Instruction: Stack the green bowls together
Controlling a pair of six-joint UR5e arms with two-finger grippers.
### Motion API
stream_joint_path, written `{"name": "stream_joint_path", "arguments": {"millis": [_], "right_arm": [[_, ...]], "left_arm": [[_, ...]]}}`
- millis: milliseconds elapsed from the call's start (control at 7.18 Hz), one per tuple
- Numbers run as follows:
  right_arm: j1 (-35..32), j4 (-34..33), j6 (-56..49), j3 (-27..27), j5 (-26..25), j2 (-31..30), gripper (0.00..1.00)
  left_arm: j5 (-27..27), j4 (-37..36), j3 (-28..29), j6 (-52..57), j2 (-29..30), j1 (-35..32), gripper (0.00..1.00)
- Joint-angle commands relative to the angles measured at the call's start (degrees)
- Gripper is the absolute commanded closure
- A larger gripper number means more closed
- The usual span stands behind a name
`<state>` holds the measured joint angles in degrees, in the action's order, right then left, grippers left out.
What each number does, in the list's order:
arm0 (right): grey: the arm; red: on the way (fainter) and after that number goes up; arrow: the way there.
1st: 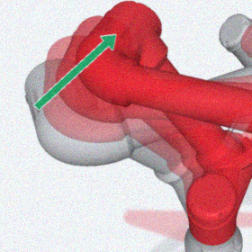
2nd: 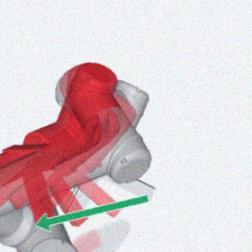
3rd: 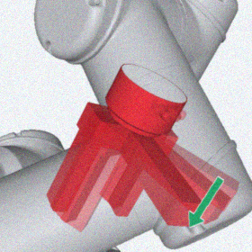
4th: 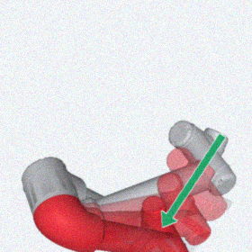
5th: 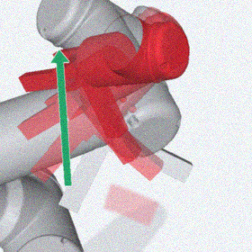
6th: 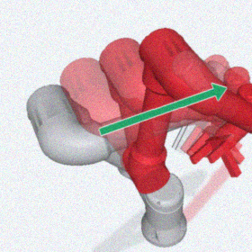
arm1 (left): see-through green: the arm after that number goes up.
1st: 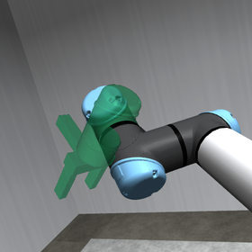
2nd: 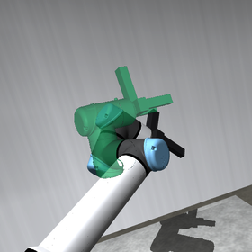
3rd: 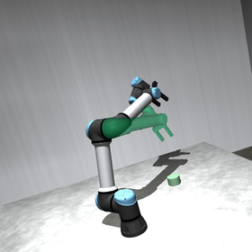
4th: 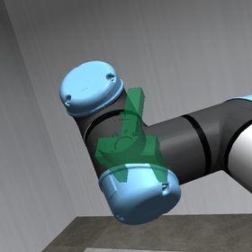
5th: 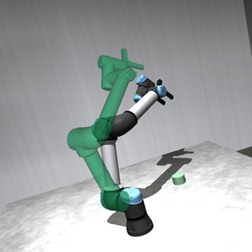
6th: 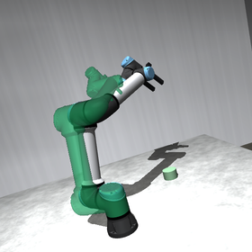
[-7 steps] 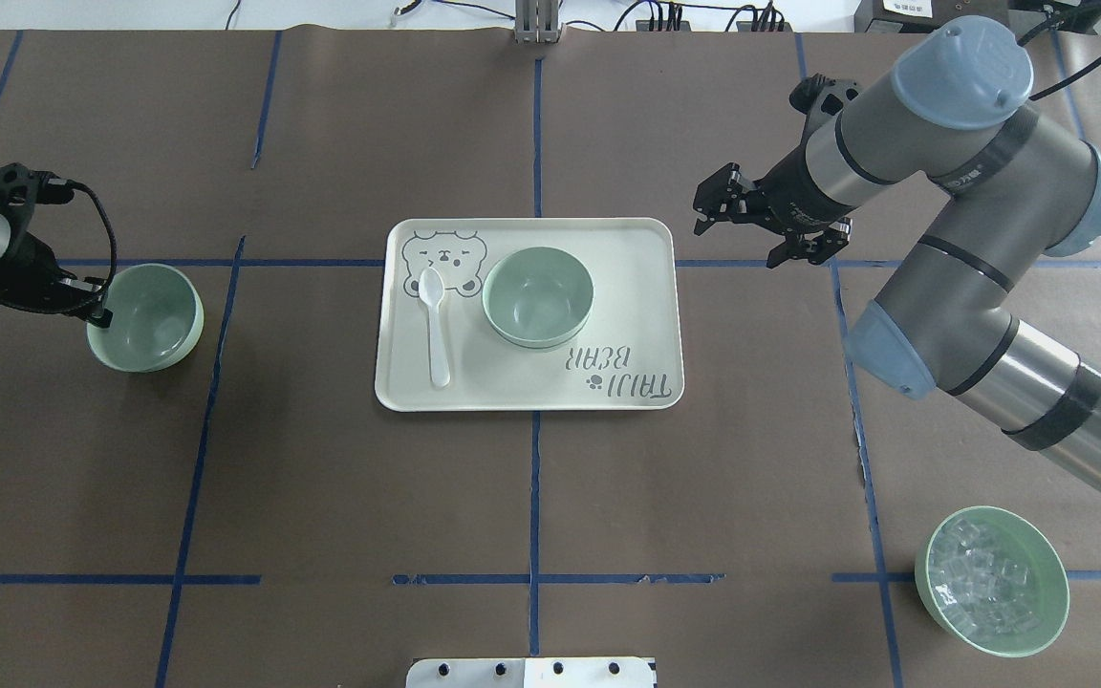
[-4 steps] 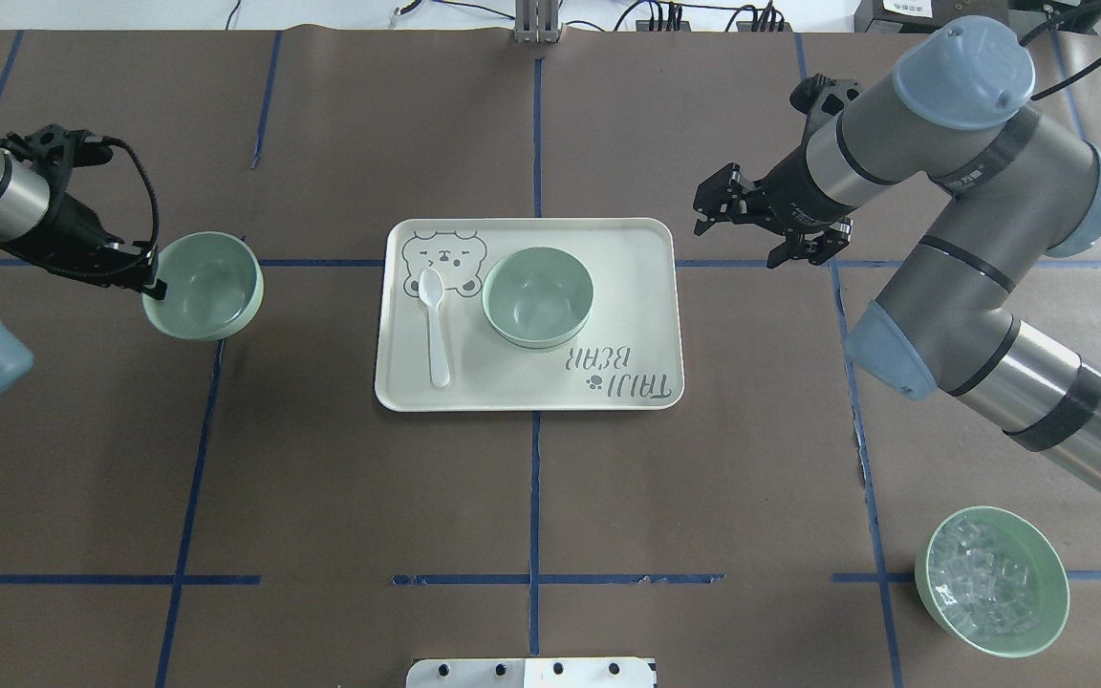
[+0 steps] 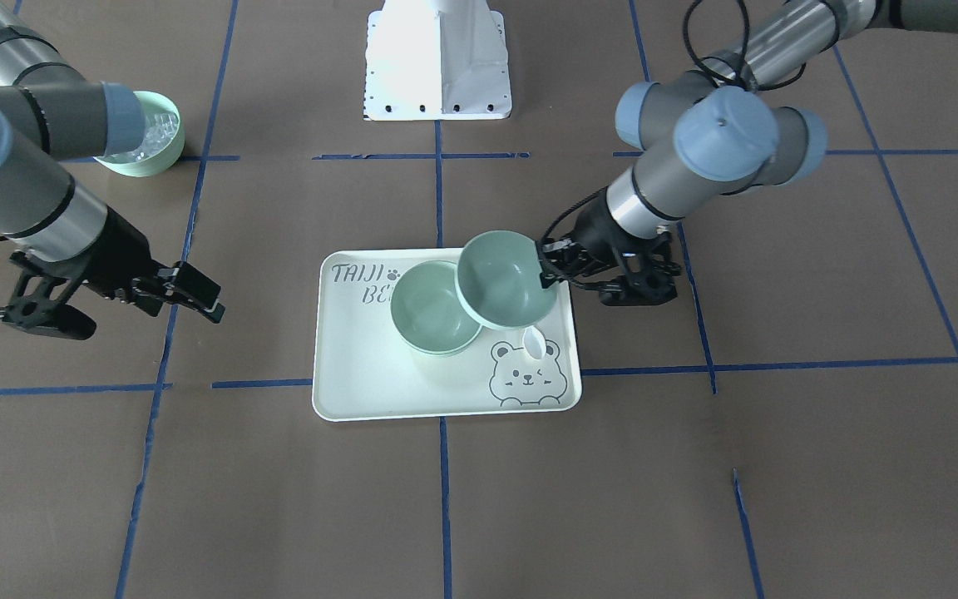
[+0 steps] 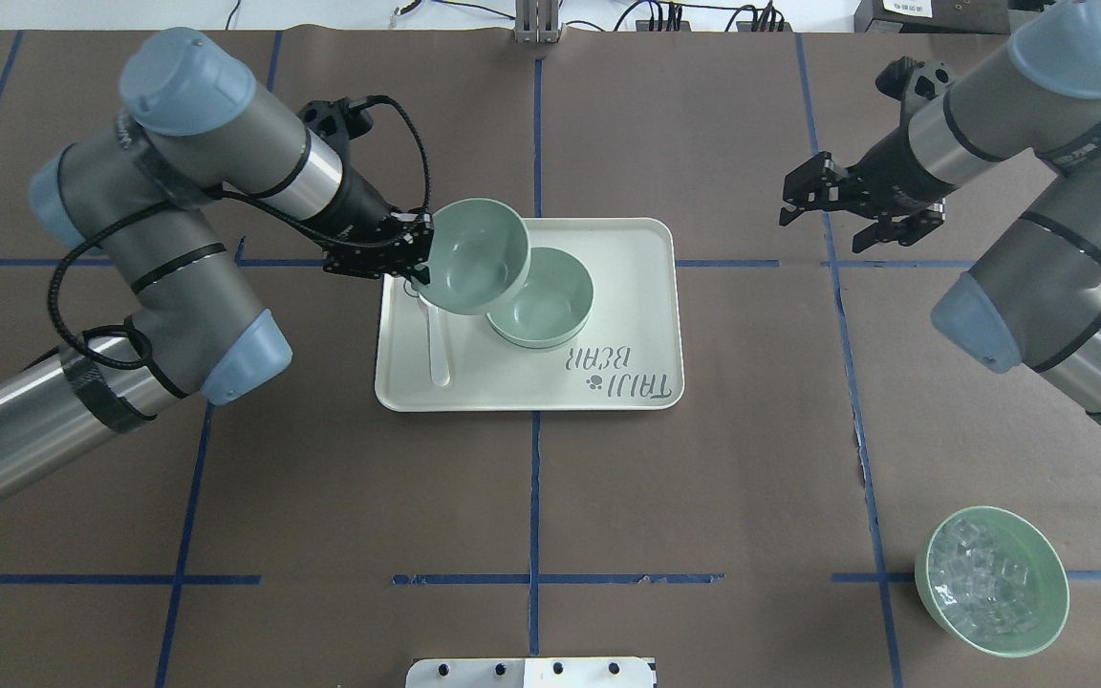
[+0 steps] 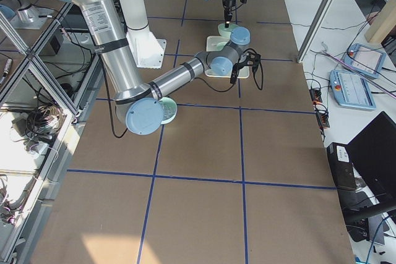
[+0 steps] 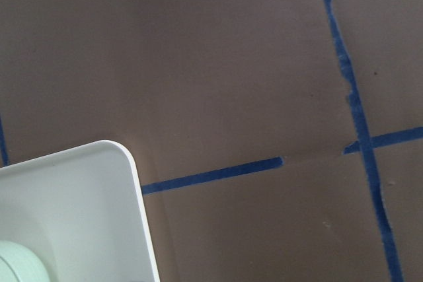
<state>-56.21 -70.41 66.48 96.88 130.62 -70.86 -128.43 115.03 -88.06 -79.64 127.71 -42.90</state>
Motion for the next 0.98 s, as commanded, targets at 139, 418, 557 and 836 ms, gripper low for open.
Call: {"name": "stream_joint_path", "arguments": {"millis": [139,418,557,836], "right_arm": [[-4.08,-0.16,-10.06,-0.29,1.57,-4.64,0.00],[-4.00,-0.16,-10.06,-0.38,1.57,-4.55,0.00],[-4.00,-0.16,-10.06,-0.47,1.57,-4.55,0.00],[-4.00,-0.16,-10.06,-0.47,1.48,-4.55,0.00]], "left_arm": [[3.18,-1.39,3.85,-1.92,5.52,2.47,1.00],[5.30,-1.39,6.05,-1.92,6.75,2.55,1.00],[5.47,-1.48,6.40,-1.92,6.67,3.42,1.00],[8.10,-4.11,6.23,-1.83,7.37,4.66,1.00]]}}
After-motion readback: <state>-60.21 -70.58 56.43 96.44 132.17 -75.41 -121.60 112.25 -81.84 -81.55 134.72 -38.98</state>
